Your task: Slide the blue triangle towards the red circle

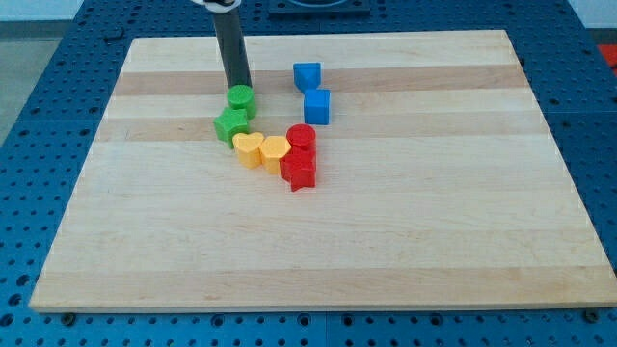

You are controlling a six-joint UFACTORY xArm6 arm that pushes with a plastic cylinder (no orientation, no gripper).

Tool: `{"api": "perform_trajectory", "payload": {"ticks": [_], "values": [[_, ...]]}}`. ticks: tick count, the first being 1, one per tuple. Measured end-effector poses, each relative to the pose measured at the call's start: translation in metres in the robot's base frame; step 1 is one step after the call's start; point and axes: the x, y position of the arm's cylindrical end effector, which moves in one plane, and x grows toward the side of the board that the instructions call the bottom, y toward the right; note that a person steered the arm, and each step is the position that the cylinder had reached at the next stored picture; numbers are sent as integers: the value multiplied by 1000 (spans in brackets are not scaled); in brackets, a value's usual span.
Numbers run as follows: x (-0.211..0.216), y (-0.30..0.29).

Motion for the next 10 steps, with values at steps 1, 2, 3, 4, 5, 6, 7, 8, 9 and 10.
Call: {"api": "perform_trajectory", "payload": {"ticks": [1, 2, 3, 4, 5, 6, 7, 8, 9, 10], "values": [[1, 0], [-30, 1], [-55, 30], [-57, 69], [-54, 91], [-49, 98], [-31, 96], [-19, 91], [-11, 83], [-4, 83]]}}
